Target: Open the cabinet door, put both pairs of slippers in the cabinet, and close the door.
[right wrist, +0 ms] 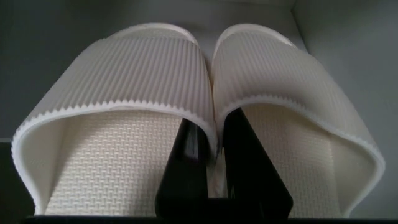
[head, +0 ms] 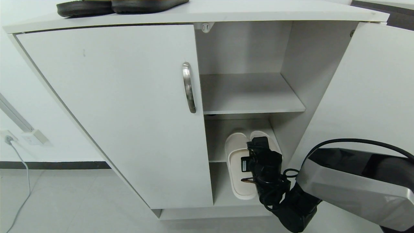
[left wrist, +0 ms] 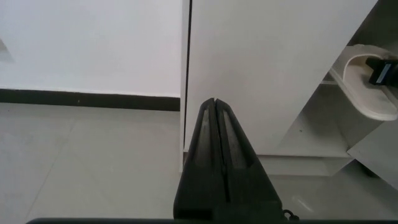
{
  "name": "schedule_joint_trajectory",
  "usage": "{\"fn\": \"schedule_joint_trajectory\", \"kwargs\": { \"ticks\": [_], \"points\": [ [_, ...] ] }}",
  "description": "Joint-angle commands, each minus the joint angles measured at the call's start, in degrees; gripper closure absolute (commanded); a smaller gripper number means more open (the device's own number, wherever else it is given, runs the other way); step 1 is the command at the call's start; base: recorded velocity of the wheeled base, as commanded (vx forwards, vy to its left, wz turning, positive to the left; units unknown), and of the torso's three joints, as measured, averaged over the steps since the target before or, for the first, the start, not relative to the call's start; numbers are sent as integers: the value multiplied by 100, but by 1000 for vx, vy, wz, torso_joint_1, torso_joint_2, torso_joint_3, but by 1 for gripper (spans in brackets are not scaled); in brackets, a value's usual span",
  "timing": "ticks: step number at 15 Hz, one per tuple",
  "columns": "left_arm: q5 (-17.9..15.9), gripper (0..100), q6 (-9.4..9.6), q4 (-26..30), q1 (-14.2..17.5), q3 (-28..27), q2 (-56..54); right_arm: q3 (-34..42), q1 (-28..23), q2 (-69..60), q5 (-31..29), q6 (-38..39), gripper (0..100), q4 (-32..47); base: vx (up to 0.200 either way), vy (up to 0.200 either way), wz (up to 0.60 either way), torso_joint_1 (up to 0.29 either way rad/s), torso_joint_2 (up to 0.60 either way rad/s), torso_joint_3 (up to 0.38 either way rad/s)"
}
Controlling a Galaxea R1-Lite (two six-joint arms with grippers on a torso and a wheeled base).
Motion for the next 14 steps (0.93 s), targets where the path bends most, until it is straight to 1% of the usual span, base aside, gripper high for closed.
{"fn": "schedule_joint_trajectory", "kwargs": {
  "ticks": [1,2,4,7,10,14],
  "points": [
    [6,100,-5,-1,0,-1,9,-262,-87,102,15,-1,100,71,0,0,0,0,0,0],
    [6,100,-5,-1,0,-1,9,-491,-149,208,50,-9,100,177,0,0,0,0,0,0],
    [6,100,-14,-1,0,-1,9,-1071,-307,445,173,-9,100,660,0,0,0,0,0,0],
    [6,100,-14,-1,0,-1,9,-1862,-413,683,182,-9,100,1214,0,0,0,0,0,0],
    [6,100,-14,-1,0,-1,9,-2504,-483,902,208,-9,100,1583,0,0,0,0,0,0],
    [24,100,-23,-1,0,-1,9,-3093,-650,1008,419,-9,100,2040,0,0,0,0,0,0]
  ]
}}
